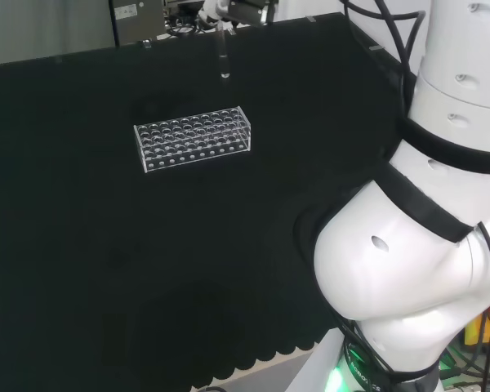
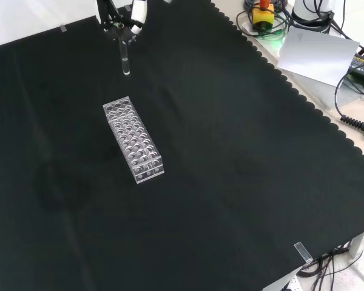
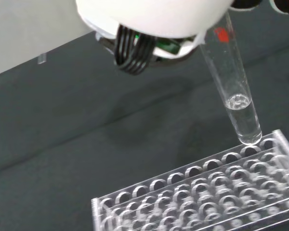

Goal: Put the test tube back in the rack.

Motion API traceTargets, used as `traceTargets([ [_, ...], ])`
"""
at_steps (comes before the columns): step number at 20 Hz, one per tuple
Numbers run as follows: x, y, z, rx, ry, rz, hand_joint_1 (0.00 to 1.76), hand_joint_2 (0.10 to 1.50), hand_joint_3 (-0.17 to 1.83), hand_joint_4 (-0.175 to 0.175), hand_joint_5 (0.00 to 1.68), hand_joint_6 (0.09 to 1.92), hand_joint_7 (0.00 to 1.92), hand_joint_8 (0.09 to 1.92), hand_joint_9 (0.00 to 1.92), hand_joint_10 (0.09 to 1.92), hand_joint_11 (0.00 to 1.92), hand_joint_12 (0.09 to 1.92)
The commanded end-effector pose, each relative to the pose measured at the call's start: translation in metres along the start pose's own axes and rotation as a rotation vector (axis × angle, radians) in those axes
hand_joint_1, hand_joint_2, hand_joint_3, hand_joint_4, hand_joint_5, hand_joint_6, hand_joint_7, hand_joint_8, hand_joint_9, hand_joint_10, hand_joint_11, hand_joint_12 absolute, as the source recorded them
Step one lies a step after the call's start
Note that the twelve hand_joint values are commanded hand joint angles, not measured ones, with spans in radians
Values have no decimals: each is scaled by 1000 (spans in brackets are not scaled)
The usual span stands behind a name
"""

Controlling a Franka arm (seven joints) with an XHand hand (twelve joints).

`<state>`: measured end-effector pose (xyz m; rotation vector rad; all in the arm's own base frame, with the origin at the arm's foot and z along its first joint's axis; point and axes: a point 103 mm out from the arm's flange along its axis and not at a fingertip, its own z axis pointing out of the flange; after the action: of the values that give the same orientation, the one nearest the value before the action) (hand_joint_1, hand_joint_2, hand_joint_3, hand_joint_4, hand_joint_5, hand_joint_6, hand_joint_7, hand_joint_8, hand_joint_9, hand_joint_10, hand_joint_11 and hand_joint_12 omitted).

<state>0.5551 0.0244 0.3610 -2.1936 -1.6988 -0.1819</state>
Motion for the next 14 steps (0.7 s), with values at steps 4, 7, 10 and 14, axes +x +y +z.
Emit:
traceTargets([
  [4, 24, 10, 24, 33, 29, -41, 1233, 621, 640, -175, 1424, 371, 1827, 339, 1742, 264, 1303, 904],
  [7, 16, 15, 32, 41, 36, -29, 1233, 621, 640, -175, 1424, 371, 1827, 338, 1742, 264, 1303, 904],
  [10, 8, 22, 38, 47, 49, -13, 1233, 620, 641, -175, 1424, 370, 1827, 338, 1742, 263, 1302, 904],
  [14, -2, 31, 47, 52, 67, 5, 1233, 620, 641, -175, 1425, 370, 1827, 338, 1742, 263, 1302, 905],
])
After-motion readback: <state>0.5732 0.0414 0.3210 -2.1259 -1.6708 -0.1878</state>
